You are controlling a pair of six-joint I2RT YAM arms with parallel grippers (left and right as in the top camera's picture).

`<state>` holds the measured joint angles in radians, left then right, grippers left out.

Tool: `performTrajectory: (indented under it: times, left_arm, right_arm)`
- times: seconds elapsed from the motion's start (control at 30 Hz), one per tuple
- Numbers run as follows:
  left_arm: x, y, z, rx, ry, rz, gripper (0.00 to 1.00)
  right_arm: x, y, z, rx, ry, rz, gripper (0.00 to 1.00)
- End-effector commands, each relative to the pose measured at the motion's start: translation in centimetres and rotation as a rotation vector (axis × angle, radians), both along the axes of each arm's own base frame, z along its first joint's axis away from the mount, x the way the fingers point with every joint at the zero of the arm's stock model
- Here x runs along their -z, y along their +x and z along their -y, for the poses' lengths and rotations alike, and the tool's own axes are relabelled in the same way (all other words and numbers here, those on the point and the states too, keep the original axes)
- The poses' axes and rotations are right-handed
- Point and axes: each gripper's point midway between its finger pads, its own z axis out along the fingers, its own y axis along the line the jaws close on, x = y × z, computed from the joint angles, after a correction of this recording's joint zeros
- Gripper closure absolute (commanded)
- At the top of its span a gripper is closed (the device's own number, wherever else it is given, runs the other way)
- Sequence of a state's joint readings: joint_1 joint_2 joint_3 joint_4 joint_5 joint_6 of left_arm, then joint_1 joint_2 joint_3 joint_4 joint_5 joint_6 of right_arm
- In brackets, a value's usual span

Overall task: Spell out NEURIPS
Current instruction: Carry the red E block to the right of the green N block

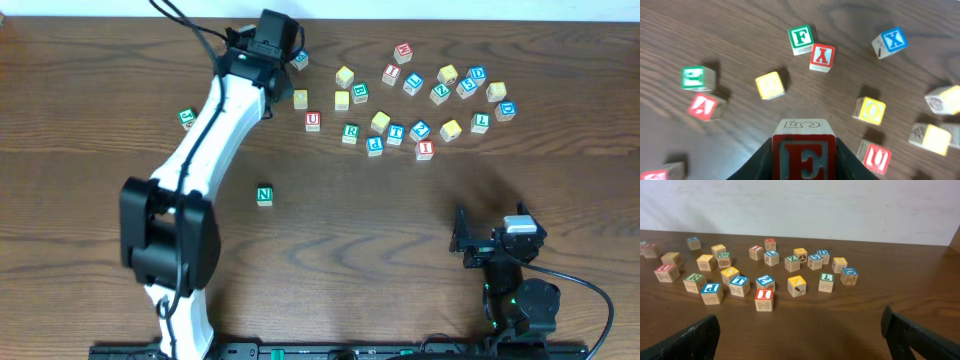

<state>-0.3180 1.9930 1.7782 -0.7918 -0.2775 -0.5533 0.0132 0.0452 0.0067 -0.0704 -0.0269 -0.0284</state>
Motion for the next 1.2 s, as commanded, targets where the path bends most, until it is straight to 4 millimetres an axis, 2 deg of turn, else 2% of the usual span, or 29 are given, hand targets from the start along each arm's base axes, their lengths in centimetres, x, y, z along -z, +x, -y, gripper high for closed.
performTrajectory:
  times: [0.0,0.07,0.2,0.27,0.37,0.77,0.97,1.17]
  left_arm:
    - [-2.7,-1.4,0.4,0.100,0.004,0.003,0.70]
    - [-3.7,-2.9,0.8,0.166,-0.012,-0.030,0.70]
    - [-4.0,-5.4,0.4,0.194,-0.008,-0.102,0.76]
    - [-3.8,-6.5,0.9,0.234,-0.024,-0.145,0.78]
    - [-3.5,-7.8,2.5,0.338,-0.052,-0.197,0.78]
    - [-1.8,-13.3,8.2,0.507,0.003,-0.328,0.79]
    - [0.7,-14.8,9.9,0.533,0.040,-0.344,0.81]
    - [5.1,-16.2,10.1,0.499,0.034,-0.381,0.81]
  right_arm:
    - [0.1,0.0,0.1,0.005,0.017,-0.003,0.01]
    - [0.1,0.0,0.1,0.006,0.017,-0.003,0.01]
    - [0.1,0.0,0.1,0.005,0.017,-0.003,0.01]
    - [0.1,0.0,0.1,0.005,0.017,-0.003,0.01]
    - [0.1,0.0,0.1,0.006,0.017,-0.002,0.01]
    - [0.1,0.0,0.1,0.005,0.017,-0.002,0.01]
    - [0.1,0.0,0.1,0.006,0.017,-0.003,0.01]
    - [0.1,0.0,0.1,0.006,0.017,-0.002,0.01]
